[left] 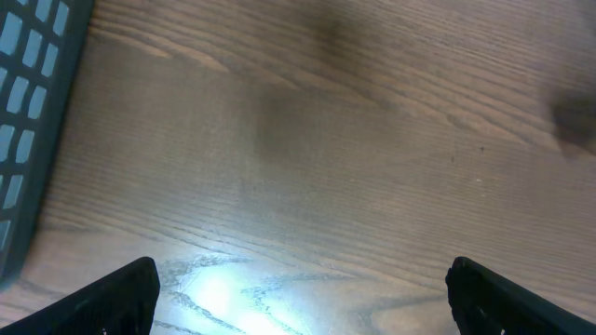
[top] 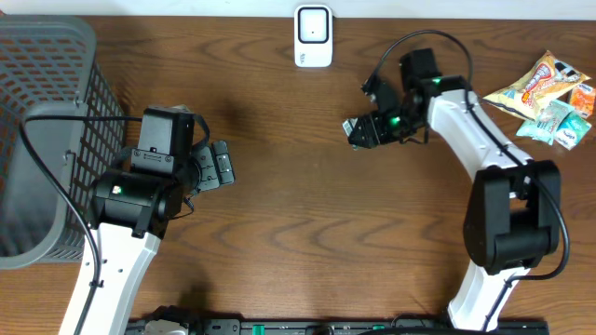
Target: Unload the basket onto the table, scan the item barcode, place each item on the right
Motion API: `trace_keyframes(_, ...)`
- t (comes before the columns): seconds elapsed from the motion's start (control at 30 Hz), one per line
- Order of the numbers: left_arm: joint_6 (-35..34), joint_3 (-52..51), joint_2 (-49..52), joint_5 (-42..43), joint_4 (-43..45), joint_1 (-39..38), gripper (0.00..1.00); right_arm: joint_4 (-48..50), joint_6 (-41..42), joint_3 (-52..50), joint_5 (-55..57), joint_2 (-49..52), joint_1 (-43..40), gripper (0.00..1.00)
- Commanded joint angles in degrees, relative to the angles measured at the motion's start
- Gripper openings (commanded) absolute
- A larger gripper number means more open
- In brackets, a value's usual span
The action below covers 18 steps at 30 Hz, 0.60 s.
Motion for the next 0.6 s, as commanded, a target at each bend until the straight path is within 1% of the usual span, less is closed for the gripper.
trace_keyframes(0.0, -0.5, 0.5, 0.11, 0.07, 0.02, 0.09, 0.98, -0.02, -0.42, 0.11, 17.42, -0.9, 3.1, 0.5)
trace_keyframes(0.3, -0.5, 0.52, 0.11, 0.07, 0.02, 0.09, 0.98, 2.64, -0.5, 0.11, 39.36, -0.9, 10.29, 0.5)
trace_keyframes(0.4, -0.5, 0.52, 0.11, 0.07, 0.02, 0.09, 0.98, 4.11, -2.67, 0.13, 45.29, -0.9, 12.81, 0.5)
trace_keyframes(0.57, -0.5, 0.5, 0.11, 0.07, 0.02, 0.09, 0.98, 9.79, -6.03, 0.13, 50.9, -0.9, 15.52, 0.52)
